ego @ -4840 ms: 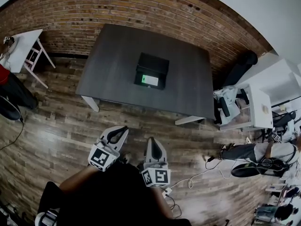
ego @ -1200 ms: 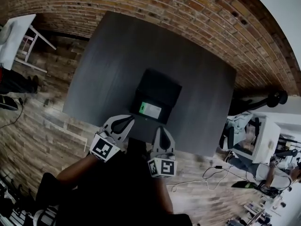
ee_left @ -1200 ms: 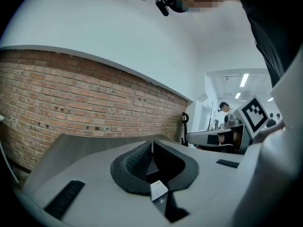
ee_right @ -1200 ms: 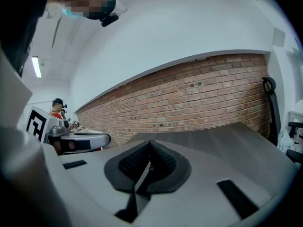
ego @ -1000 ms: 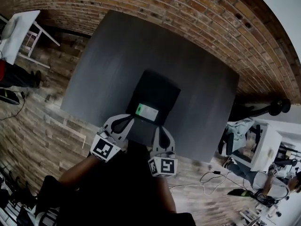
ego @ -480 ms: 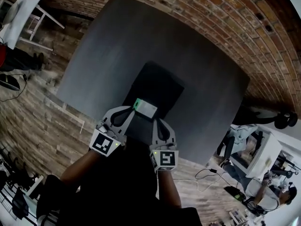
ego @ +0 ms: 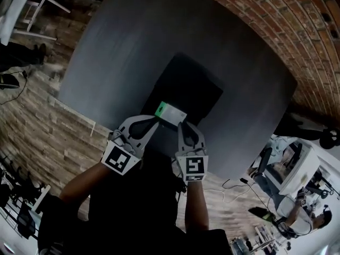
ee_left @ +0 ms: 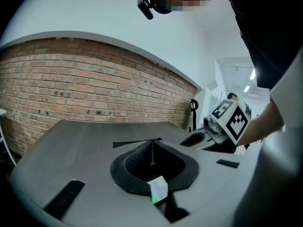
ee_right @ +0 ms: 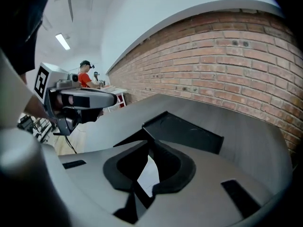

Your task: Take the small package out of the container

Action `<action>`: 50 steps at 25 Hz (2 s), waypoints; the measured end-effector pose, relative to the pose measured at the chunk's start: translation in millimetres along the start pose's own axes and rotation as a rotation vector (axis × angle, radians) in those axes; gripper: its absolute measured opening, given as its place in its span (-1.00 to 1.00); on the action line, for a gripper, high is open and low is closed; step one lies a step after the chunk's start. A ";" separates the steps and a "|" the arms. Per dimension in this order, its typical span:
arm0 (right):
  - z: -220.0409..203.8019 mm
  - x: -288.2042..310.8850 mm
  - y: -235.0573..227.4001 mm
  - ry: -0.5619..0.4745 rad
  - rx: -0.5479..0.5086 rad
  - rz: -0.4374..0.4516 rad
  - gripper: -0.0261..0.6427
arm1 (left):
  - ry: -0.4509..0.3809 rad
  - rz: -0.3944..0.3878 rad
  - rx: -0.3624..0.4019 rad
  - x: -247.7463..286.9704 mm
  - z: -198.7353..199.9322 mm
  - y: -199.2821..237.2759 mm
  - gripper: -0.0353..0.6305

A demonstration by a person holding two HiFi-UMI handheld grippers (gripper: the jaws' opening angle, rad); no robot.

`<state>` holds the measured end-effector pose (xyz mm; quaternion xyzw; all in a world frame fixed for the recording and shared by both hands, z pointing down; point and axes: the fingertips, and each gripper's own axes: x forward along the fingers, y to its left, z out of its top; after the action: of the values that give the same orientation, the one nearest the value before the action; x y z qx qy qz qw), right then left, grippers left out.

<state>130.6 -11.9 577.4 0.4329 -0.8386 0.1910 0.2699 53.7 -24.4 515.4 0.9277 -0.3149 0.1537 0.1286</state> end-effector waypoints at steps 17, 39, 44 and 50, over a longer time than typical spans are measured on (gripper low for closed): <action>-89.6 62.9 -2.4 0.426 -0.265 0.199 -0.22 | 0.030 -0.036 -0.082 30.1 -40.4 22.5 -0.77; -125.8 77.8 -3.3 0.691 -0.428 0.333 -0.07 | 0.053 -0.014 -0.125 30.2 -57.7 39.9 -0.77; -125.0 76.3 2.4 0.673 -0.431 0.326 -0.10 | 0.050 -0.009 -0.128 28.2 -57.6 42.1 -0.77; -121.2 75.1 3.1 0.646 -0.445 0.300 -0.22 | 0.048 -0.006 -0.124 25.5 -58.6 42.0 -0.77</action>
<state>126.9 10.1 718.3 0.1549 -0.7855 0.1683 0.5750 34.8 -50.9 584.6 0.9150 -0.3176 0.1557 0.1938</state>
